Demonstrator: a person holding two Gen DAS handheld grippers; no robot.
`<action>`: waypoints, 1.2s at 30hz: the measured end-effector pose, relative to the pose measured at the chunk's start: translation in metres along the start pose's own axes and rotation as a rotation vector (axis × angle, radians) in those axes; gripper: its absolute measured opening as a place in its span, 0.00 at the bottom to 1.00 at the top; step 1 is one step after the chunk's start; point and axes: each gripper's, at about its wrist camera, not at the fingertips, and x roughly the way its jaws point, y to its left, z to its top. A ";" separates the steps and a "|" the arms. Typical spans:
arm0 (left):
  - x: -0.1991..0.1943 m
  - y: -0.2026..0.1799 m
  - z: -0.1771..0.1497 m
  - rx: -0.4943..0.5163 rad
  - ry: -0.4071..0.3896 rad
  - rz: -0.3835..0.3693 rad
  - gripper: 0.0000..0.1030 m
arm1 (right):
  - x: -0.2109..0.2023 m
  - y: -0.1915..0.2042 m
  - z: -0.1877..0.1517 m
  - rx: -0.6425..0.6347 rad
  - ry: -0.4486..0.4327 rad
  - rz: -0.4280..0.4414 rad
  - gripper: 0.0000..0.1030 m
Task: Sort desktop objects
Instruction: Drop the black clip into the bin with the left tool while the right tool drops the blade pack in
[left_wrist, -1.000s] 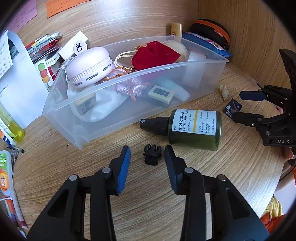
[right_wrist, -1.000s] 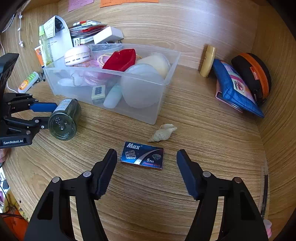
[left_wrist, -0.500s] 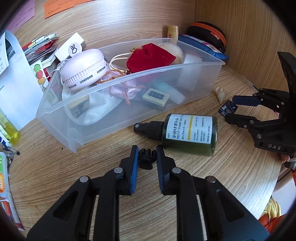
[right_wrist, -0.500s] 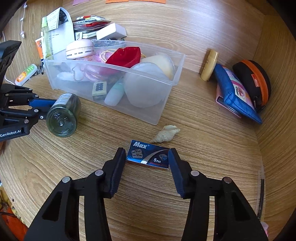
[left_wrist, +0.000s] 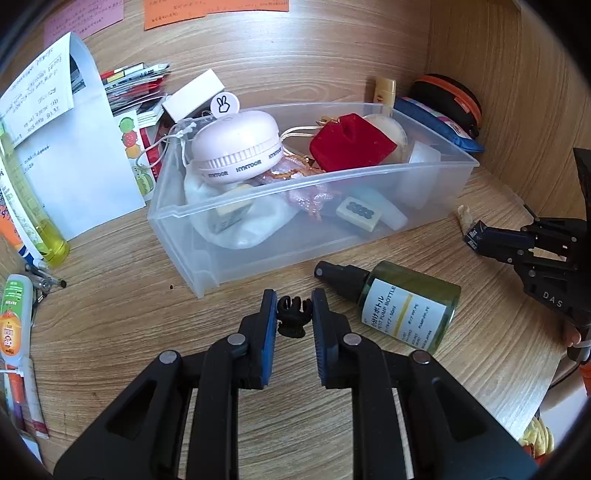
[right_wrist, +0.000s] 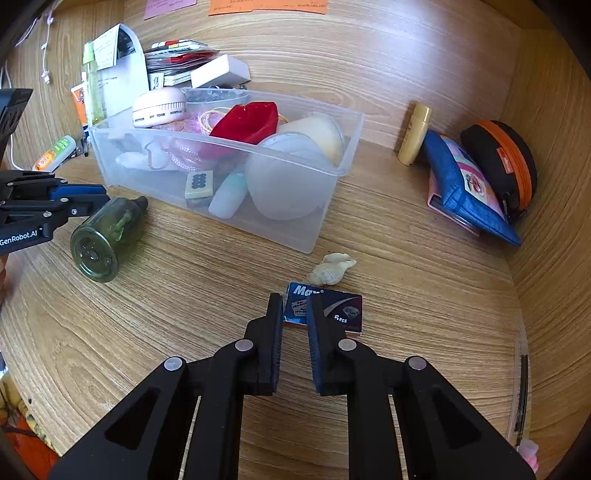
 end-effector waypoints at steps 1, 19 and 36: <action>-0.003 0.002 0.000 -0.006 -0.007 0.004 0.17 | 0.000 -0.002 0.000 0.013 0.004 0.015 0.09; -0.030 0.004 0.004 -0.016 -0.086 -0.035 0.17 | 0.013 -0.026 0.007 0.140 0.075 0.008 0.55; -0.044 0.009 0.029 -0.054 -0.154 -0.062 0.17 | -0.005 -0.011 0.007 0.125 0.013 0.081 0.43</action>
